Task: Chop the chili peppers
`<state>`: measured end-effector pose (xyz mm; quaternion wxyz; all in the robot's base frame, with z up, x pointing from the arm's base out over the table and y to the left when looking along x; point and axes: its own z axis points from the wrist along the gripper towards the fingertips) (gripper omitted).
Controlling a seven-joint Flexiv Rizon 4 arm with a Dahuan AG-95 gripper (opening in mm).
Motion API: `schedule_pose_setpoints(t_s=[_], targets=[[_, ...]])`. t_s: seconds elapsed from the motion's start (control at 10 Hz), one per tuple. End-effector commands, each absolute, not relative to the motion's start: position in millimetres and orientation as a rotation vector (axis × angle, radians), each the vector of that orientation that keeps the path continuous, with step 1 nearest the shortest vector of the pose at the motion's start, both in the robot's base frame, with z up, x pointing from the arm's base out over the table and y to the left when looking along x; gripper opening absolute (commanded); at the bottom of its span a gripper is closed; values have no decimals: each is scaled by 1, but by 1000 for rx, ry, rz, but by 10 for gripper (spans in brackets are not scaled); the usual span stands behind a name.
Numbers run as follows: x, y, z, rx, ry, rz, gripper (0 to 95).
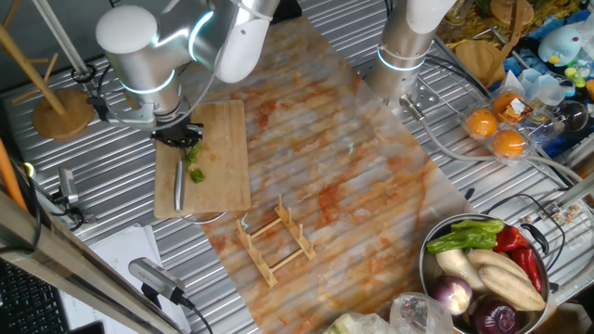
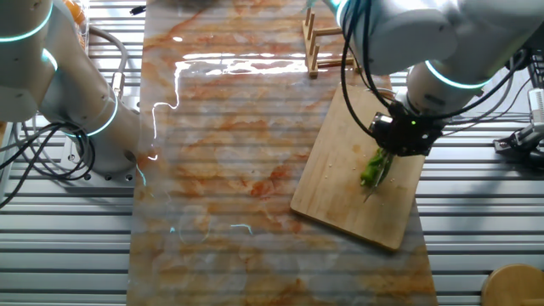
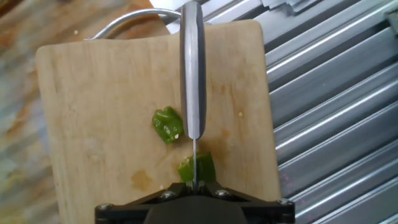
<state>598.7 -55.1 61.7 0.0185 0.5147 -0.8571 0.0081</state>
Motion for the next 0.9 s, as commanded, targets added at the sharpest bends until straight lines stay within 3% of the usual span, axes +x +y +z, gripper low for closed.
schedule_pose_setpoints(t_s=[0.1, 0.9], targets=[[590, -62, 60, 1632, -2738, -68, 0], [597, -61, 56, 1675, -2811, -212, 0]])
